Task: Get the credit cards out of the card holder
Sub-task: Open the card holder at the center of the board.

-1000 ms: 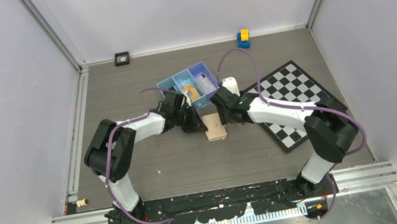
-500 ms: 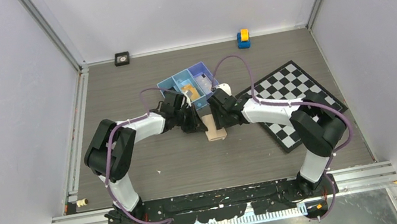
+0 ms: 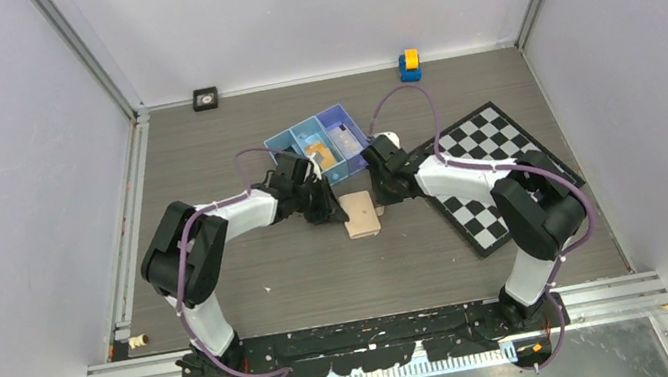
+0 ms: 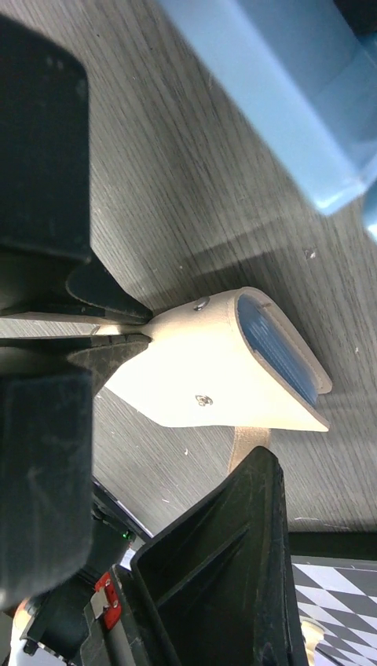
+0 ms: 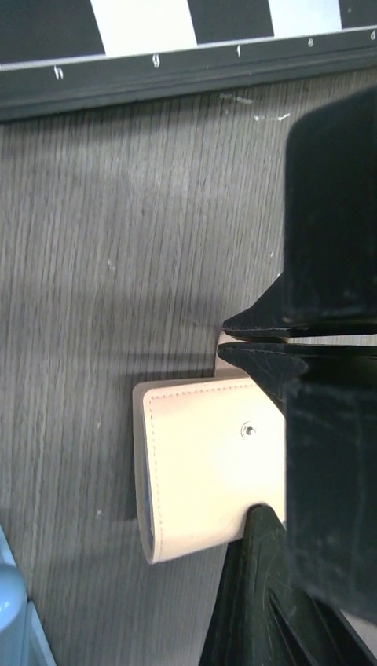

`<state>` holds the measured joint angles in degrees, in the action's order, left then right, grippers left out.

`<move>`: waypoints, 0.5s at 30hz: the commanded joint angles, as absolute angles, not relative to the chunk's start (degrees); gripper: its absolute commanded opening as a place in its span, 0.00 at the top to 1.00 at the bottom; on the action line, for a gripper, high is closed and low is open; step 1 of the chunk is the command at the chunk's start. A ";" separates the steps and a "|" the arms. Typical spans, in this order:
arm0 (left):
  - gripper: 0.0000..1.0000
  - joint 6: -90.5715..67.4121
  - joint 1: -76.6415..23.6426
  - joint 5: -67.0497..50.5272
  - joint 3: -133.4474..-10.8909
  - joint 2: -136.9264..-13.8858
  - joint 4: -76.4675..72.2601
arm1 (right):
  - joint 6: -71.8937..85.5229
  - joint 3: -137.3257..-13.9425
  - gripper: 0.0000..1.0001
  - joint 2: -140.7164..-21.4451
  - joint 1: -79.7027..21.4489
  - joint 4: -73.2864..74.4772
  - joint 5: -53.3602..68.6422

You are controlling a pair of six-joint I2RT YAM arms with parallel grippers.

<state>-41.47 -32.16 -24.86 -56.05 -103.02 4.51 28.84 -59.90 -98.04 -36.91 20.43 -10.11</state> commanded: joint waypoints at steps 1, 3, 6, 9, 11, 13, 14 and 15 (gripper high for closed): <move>0.85 -39.99 -31.89 -23.39 -56.05 -99.33 6.27 | 28.56 -59.22 1.00 -95.06 -37.18 16.42 -5.02; 0.74 -39.84 -31.99 -22.71 -55.48 -98.11 6.24 | 28.77 -57.67 0.99 -92.82 -37.19 14.72 -3.60; 0.58 -39.21 -32.28 -21.29 -54.70 -96.09 6.45 | 29.04 -55.12 0.99 -89.16 -37.24 11.21 0.28; 0.51 -38.20 -33.33 -19.38 -54.63 -94.10 7.63 | 29.31 -52.53 0.99 -85.77 -37.21 7.35 4.46; 0.47 -37.55 -34.13 -18.45 -54.61 -92.66 8.31 | 29.33 -51.53 1.00 -84.27 -37.24 5.85 5.96; 0.43 -36.79 -34.80 -18.15 -54.47 -91.49 8.46 | 29.42 -50.66 0.99 -83.10 -37.24 4.49 7.09; 0.41 -36.39 -35.07 -18.19 -54.53 -91.00 8.60 | 29.50 -50.38 0.99 -82.70 -37.21 4.07 7.53; 0.39 -35.56 -35.35 -18.14 -54.80 -90.59 8.95 | 29.53 -50.29 1.00 -82.44 -37.19 3.97 7.68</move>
<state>-38.59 -34.04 -19.64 -54.94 -94.11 7.73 28.95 -51.05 -85.38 -36.93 9.74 3.53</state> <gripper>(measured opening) 0.576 0.036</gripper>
